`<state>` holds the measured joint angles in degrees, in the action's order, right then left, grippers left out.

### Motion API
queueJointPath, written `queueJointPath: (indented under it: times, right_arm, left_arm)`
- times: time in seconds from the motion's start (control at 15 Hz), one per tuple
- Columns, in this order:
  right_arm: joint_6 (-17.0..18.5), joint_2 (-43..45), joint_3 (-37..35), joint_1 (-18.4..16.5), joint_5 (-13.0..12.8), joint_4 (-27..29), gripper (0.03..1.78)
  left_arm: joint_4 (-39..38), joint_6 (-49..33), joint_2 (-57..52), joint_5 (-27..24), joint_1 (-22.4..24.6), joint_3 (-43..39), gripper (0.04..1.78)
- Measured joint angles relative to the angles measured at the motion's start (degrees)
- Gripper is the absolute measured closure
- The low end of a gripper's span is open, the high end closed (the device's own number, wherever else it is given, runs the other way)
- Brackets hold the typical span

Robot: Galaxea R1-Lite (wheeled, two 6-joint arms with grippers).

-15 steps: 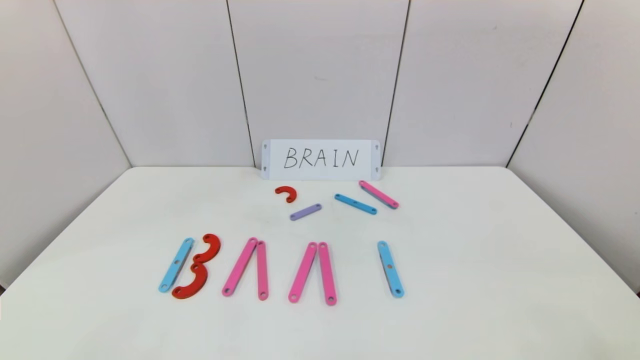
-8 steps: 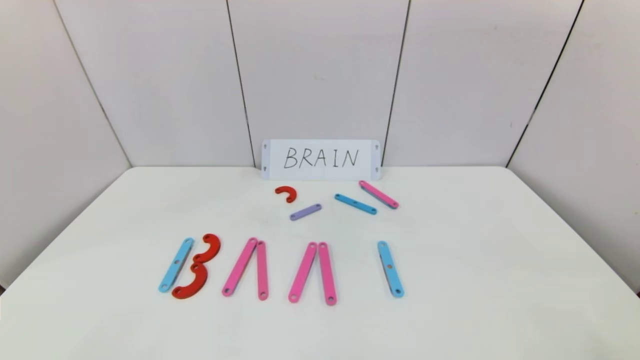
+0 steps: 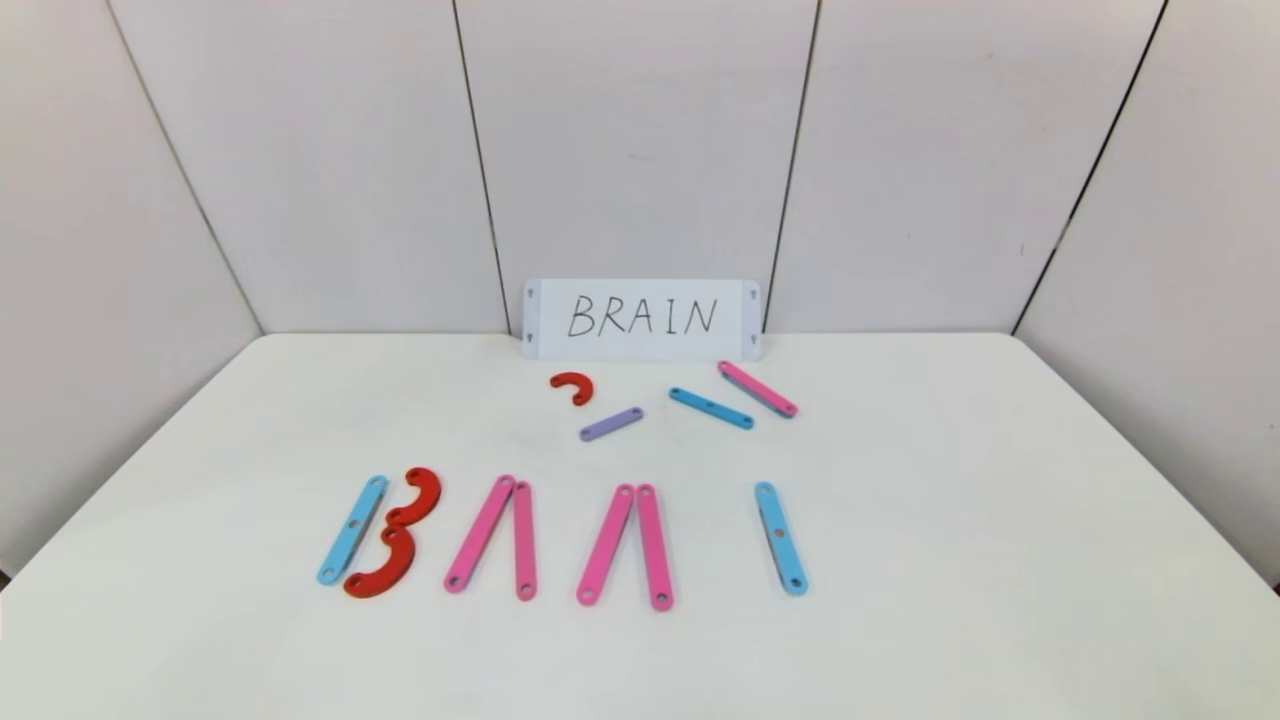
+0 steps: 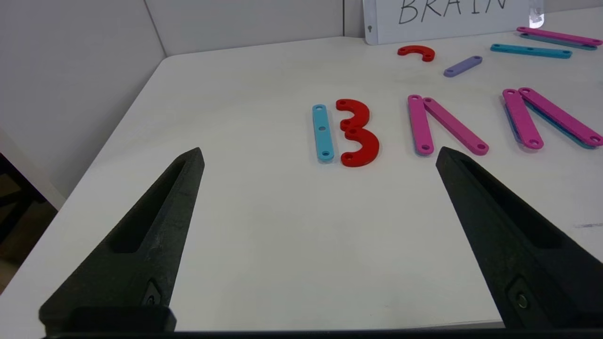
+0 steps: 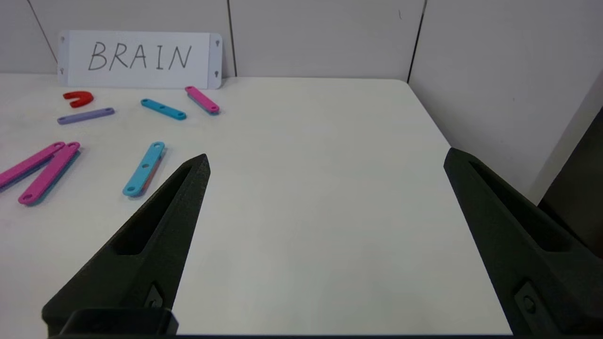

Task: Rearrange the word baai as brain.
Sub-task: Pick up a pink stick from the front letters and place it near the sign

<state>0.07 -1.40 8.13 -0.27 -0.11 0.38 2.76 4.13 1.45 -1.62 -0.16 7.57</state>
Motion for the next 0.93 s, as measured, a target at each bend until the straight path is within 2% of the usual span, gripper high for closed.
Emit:
queueJointPath:
  times: [0.33, 0.8, 0.93]
  right_arm:
    - [-0.2, -9.5, 9.1, -0.1, 0.0, -0.2, 0.07]
    - [-0.3, -30.8, 20.8, -0.1, 0.2, -1.1, 0.07]
    - [-0.3, -37.4, 23.7, -0.1, 1.0, -1.7, 0.07]
  left_arm:
    - [0.9, 0.0, 8.1, 0.0, -0.1, 8.5, 0.09]
    - [0.9, 0.2, 30.9, -0.3, -0.3, 26.0, 0.09]
    - [0.9, 0.4, 37.9, -0.5, -0.3, 31.0, 0.09]
